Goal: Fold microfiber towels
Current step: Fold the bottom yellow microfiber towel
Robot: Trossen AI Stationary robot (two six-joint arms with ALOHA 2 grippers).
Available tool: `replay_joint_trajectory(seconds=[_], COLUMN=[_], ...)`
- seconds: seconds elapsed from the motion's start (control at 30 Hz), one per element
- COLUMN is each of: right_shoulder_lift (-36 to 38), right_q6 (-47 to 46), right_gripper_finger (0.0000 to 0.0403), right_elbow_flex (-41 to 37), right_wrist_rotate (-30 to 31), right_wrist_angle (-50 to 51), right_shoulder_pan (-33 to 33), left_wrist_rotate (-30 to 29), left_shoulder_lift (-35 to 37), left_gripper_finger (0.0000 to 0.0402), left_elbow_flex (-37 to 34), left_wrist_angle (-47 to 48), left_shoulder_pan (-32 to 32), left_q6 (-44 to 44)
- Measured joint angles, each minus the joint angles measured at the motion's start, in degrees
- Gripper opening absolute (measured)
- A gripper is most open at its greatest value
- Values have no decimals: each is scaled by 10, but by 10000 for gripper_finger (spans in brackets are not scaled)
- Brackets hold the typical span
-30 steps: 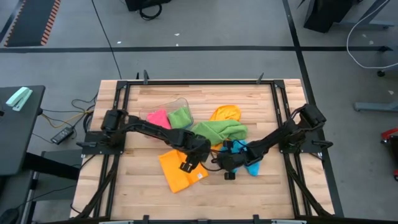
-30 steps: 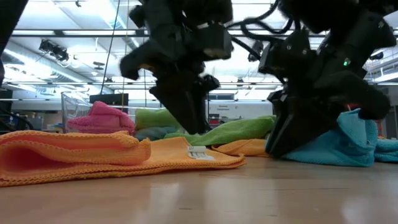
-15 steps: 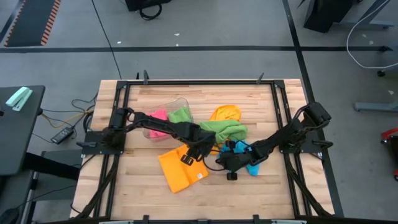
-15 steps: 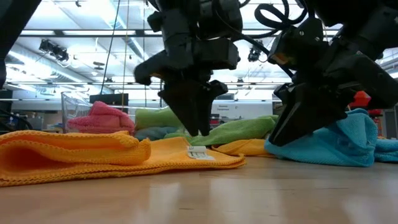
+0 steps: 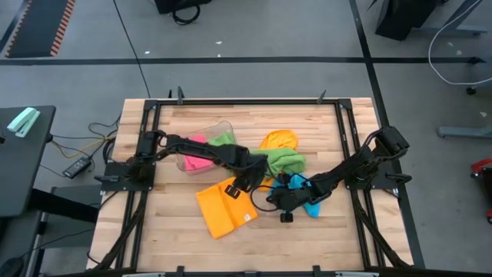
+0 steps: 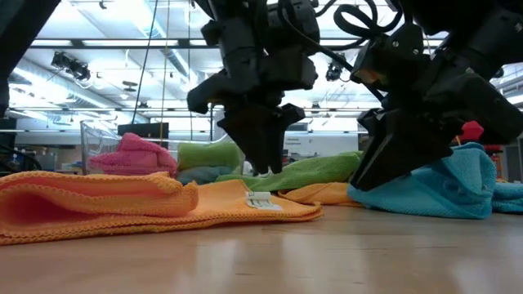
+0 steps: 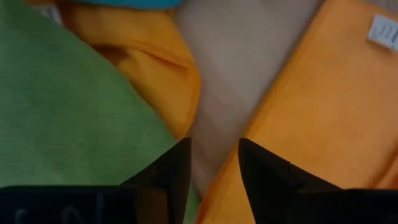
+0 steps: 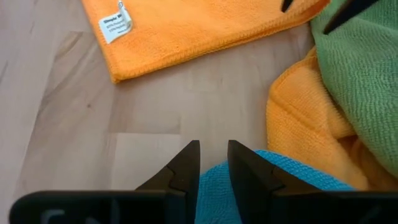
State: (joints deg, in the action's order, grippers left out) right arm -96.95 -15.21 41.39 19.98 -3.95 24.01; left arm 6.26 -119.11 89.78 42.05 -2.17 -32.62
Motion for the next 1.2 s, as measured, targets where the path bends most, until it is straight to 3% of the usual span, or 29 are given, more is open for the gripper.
replay_joint_trajectory(seconds=[0.83, 0.97, 1.2], right_shoulder_lift=[0, 0, 0], right_q6=[19, 19, 18], right_gripper_finger=[92, 92, 92], right_elbow_flex=[1, 1, 1], right_wrist_rotate=[0, 0, 0], right_wrist_angle=[-5, -5, -5], right_shoulder_pan=[0, 0, 0], left_wrist_rotate=[26, 25, 24], left_shoulder_lift=[-33, -33, -33], left_gripper_finger=[117, 132, 201], left_elbow_flex=[-1, -1, -1], left_wrist_angle=[31, 16, 15], left_shoulder_pan=[-10, -19, -30], left_q6=[-10, -15, -12])
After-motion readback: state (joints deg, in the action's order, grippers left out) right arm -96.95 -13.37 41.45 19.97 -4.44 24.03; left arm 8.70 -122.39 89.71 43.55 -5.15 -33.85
